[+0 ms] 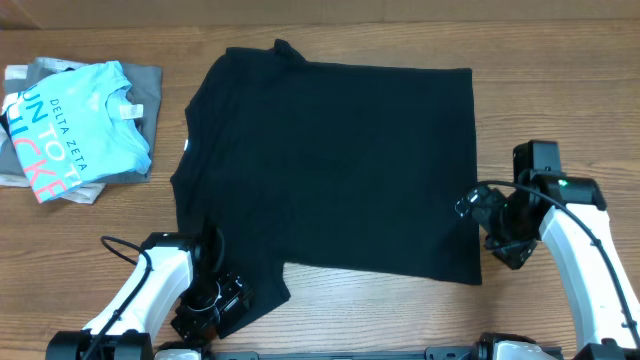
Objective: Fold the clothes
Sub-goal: 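Move the right gripper to the bottom-right hem corner and grasp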
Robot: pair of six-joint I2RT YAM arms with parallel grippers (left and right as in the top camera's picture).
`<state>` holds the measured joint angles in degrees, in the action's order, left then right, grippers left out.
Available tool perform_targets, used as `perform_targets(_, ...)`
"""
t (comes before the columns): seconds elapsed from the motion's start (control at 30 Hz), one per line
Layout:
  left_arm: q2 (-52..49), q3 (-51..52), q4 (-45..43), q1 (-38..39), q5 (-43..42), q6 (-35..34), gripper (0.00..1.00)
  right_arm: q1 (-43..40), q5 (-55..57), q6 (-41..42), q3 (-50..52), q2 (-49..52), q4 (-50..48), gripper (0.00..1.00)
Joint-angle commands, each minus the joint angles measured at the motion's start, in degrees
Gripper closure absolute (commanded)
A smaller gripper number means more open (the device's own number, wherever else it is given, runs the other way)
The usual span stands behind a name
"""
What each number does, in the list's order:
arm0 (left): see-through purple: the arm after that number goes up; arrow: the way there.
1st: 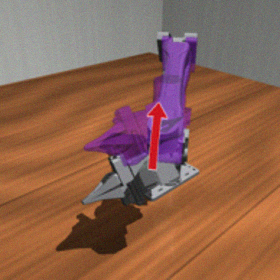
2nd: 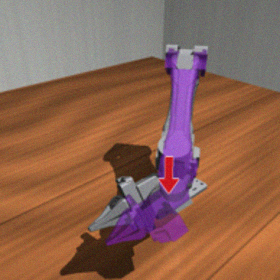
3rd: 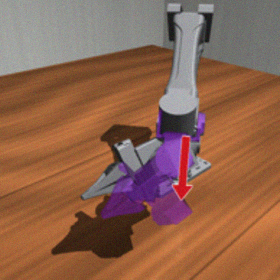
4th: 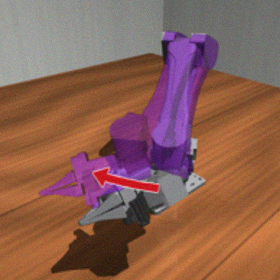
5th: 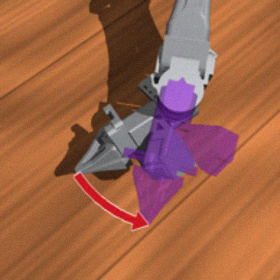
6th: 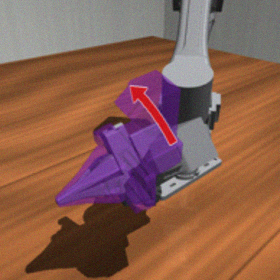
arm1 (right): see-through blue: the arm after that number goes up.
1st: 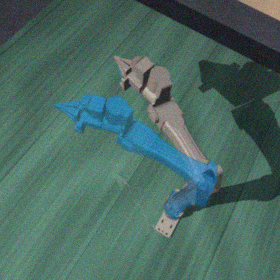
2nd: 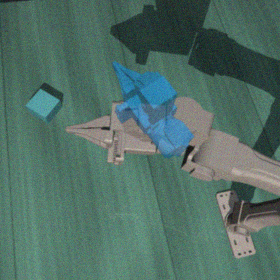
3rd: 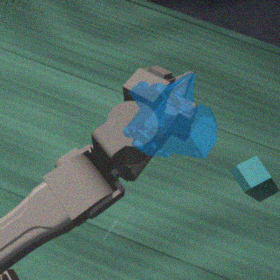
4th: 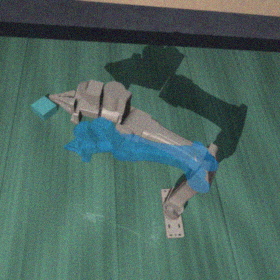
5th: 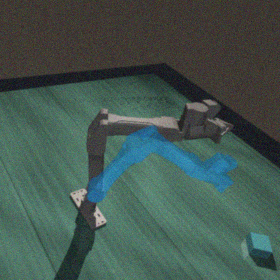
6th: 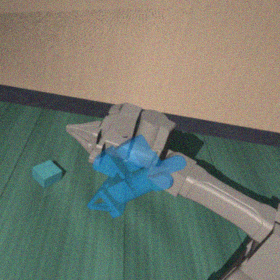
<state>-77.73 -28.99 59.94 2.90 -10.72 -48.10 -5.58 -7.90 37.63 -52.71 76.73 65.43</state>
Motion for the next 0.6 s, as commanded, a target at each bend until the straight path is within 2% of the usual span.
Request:
perform_targets(0.0,-1.0,2.5,-0.9,0.0,2.3,-1.7,0.0,-0.1,-3.0,3.7,2.2,-0.1,-0.7,0.0)
perform_targets(0.3,-1.0,2.5,-0.9,0.0,2.3,-1.7,0.0,0.0,-4.2,9.1,7.2,-0.1,-0.3,0.0)
perform_targets(0.4,-1.0,2.5,-0.9,0.0,2.3,-1.7,0.0,0.0,-4.3,10.8,9.6,-0.1,-1.9,0.04)
perform_targets(0.57,-1.0,2.5,-0.9,0.0,2.3,-1.7,0.0,0.0,-4.4,12.2,11.9,-0.1,-3.3,0.05)
